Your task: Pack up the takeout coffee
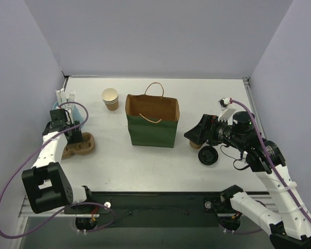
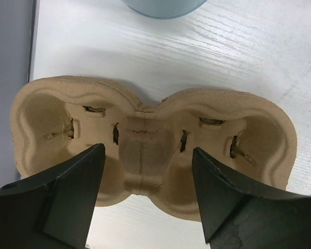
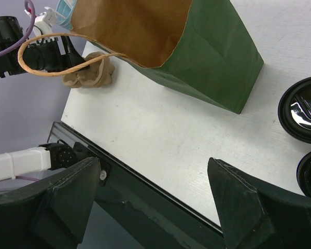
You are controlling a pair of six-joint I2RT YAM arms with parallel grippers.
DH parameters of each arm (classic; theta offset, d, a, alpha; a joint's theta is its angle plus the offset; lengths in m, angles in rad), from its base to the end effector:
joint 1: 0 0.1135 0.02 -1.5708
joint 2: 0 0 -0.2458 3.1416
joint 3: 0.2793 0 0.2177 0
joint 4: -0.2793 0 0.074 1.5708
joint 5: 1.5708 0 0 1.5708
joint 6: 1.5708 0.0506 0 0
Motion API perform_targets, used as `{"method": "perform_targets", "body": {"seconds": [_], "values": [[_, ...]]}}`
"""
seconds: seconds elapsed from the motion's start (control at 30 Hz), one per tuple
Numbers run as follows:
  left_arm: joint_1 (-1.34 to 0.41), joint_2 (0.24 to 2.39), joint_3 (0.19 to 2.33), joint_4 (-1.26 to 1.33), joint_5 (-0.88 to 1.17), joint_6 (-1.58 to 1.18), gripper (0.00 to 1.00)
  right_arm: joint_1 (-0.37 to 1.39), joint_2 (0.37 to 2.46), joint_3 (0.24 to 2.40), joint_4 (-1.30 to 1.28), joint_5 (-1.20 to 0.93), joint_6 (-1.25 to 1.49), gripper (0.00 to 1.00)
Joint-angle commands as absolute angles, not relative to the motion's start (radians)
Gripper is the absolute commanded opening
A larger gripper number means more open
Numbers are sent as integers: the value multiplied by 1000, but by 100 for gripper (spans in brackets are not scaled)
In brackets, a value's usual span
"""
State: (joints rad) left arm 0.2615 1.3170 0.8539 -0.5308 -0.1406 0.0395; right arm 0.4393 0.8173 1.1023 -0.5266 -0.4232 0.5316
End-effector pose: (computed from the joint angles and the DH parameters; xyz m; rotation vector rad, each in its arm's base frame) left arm 0.2300 0.0689 0.2076 -0.3389 2.5548 0.2940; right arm 0.1291 0.0836 0.3805 -0.2315 1.9103 1.0543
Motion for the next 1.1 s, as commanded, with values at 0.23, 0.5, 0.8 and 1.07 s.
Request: {"method": "perform_targets", "body": {"seconds": [0.23, 0.5, 0.8, 1.07], "values": [[267, 1330, 854, -454, -106, 35, 68, 443, 819, 1094, -494, -420, 525, 87], [264, 1321, 879, -483, -74, 21, 59, 443, 822, 1100, -492, -411, 525, 87], [264, 1279, 908, -521, -111, 41, 60, 443, 825, 1094, -489, -414, 525, 87], [264, 1279, 848, -463, -235, 72, 66, 443, 828, 1098, -486, -414, 523, 87]]}}
